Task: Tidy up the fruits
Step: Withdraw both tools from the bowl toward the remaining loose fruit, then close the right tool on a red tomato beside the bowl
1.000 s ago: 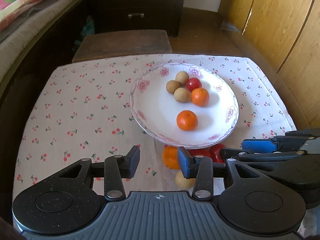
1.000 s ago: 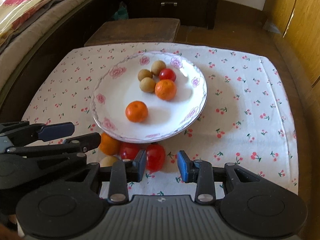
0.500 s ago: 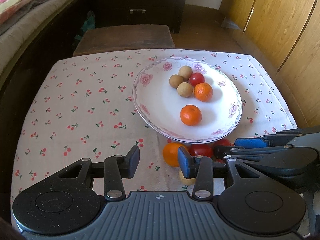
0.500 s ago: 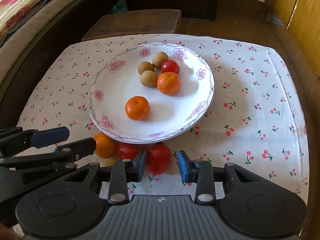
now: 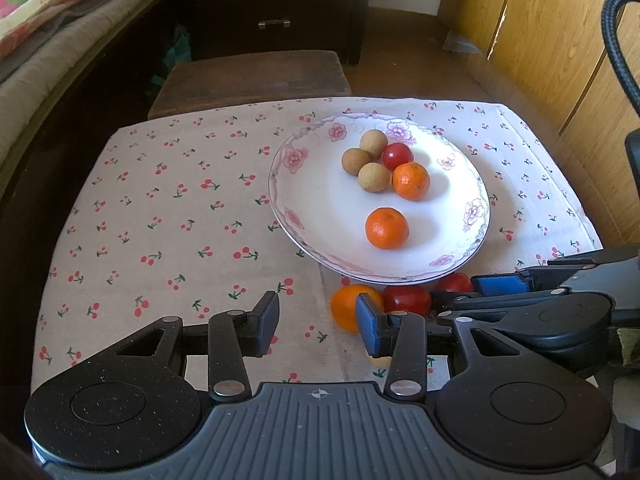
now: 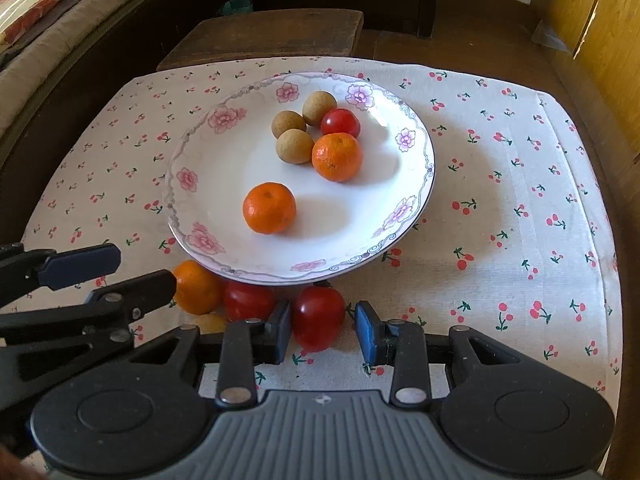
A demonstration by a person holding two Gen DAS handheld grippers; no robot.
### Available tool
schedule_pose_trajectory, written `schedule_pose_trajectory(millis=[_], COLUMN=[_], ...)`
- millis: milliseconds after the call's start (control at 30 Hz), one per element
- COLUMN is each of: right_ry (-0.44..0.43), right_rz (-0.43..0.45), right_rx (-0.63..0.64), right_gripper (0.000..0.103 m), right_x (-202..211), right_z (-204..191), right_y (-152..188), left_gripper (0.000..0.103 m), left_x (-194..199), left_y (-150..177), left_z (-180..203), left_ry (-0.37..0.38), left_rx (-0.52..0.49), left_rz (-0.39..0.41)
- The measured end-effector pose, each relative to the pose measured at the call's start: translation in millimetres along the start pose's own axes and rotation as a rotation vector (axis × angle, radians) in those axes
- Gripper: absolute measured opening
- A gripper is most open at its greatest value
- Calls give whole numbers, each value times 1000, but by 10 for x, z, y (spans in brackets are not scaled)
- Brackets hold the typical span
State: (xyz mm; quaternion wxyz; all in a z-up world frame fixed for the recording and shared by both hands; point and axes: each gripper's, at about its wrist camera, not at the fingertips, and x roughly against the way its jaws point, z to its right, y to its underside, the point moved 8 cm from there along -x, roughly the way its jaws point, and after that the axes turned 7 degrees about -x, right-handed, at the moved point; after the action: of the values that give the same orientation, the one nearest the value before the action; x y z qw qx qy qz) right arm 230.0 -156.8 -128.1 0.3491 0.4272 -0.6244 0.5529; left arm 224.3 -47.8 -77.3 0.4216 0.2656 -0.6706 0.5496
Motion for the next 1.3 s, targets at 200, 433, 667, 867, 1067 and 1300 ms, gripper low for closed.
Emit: schedule_pose_trajectory(millis=[200, 433, 667, 867, 1067, 1300], right_ry=[7, -1, 0, 5, 0, 1], right_rz=[3, -14, -10, -6, 9, 22], right_rx=[9, -28, 3, 8, 9, 5], right_gripper=[36, 42, 43, 29, 29, 29], right_x=[-7, -14, -8, 46, 132, 192], right_z=[-6, 13, -11, 6, 44, 93], right_y=[1, 3, 22, 41, 49, 50], left_gripper=[51, 51, 52, 56, 56, 53], left_x=[-4, -21, -27, 8, 31, 79], left_y=[4, 19, 44, 65, 80, 109], left_z=[-13, -22, -36, -2, 30, 150], left_ry=[-5, -7, -8, 27, 45, 110], left_rx=[-4, -5, -5, -2, -1, 22], left_rz=[-2, -6, -14, -16, -18, -18])
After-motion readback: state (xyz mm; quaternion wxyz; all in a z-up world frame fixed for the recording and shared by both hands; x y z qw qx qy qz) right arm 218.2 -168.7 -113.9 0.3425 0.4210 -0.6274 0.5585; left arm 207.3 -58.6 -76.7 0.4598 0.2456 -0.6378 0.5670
